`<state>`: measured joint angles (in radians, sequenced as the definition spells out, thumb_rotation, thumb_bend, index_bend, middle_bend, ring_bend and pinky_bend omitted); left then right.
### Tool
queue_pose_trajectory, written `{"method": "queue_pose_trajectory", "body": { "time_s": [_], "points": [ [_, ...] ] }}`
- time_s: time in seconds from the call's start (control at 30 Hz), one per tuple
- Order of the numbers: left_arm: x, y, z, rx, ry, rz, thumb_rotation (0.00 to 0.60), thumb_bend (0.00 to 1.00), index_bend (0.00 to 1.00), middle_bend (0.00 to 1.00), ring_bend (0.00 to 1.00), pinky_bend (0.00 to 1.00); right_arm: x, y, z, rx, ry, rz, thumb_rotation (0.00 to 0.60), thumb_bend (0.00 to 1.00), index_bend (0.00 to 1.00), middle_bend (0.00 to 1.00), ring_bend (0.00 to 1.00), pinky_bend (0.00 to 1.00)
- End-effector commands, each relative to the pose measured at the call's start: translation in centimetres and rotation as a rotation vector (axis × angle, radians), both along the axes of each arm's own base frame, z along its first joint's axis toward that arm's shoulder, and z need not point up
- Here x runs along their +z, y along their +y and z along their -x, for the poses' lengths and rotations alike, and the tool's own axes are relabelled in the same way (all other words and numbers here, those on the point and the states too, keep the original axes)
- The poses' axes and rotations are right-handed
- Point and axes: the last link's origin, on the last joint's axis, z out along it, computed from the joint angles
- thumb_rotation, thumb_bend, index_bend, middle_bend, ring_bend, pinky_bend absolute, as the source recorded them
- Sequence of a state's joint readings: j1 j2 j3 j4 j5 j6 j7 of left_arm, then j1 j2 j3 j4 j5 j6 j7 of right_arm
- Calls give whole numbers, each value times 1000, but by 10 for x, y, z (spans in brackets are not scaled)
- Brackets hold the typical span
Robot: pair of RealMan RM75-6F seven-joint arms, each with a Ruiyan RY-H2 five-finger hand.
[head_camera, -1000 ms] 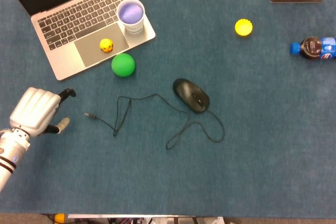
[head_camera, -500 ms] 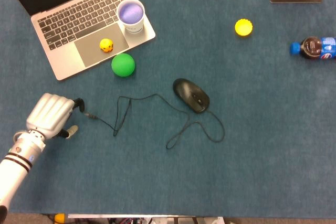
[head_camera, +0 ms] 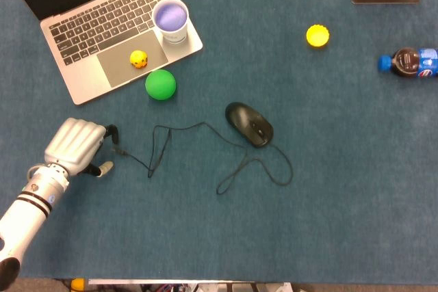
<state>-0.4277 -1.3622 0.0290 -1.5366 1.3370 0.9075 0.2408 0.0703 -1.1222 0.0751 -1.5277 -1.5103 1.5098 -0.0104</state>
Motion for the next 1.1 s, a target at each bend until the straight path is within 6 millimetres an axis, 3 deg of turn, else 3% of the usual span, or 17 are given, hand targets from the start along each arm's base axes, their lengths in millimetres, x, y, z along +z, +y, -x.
{"method": "queue_pose_trajectory", "body": {
  "time_s": [0.03, 0.53, 1.1],
  "points": [
    [-4, 0, -2, 6, -7, 8, 556, 257, 413, 883, 913, 833, 0, 0, 1, -2, 0, 0, 600, 370, 609, 448, 355, 420],
    [-9, 7, -3, 37, -22, 1, 600, 321, 454, 888, 916, 837, 3, 3, 7, -18, 1, 15, 600, 370, 609, 448, 355, 420],
    [-14, 7, -2, 72, -50, 0, 600, 355, 497, 909, 916, 838, 6, 5, 10, -29, 5, 23, 600, 369, 609, 448, 355, 420]
  ]
}}
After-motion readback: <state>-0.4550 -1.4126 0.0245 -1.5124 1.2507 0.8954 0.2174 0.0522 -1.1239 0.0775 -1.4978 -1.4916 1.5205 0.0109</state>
